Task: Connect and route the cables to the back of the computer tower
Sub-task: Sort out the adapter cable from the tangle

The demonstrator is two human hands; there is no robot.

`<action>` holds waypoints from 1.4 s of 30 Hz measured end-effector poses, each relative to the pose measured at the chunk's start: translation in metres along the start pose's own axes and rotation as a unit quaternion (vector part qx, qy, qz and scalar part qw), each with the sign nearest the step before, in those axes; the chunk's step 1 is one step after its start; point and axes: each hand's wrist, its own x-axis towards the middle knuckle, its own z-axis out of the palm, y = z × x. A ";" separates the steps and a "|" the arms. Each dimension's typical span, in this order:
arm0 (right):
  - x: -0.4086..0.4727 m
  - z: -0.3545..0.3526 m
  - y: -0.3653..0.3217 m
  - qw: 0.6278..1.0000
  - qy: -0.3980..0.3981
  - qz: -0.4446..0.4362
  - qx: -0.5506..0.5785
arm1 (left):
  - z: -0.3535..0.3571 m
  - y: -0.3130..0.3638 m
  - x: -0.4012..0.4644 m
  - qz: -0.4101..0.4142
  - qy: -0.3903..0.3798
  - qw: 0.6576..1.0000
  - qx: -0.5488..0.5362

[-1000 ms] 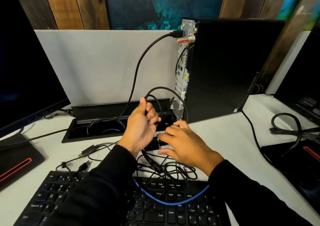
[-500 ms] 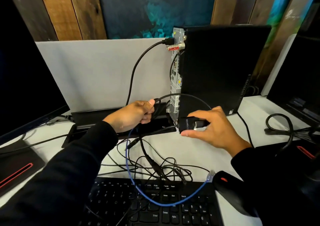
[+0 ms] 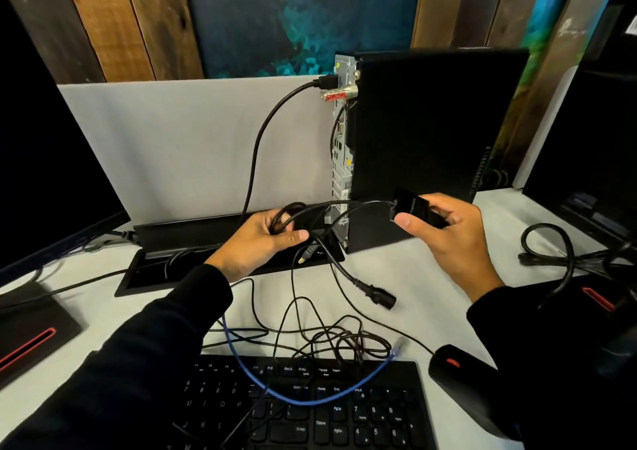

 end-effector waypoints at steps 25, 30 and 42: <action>0.001 0.005 -0.002 0.991 0.091 -0.062 -0.079 | 0.005 -0.009 -0.002 -0.040 -0.052 0.996 0.066; 0.001 0.010 -0.004 0.986 0.088 -0.081 -0.117 | 0.009 -0.001 -0.003 -0.120 -0.026 0.990 -0.071; -0.002 0.022 0.011 0.934 0.011 -0.181 -0.308 | 0.015 0.002 -0.004 -0.103 0.086 0.962 -0.238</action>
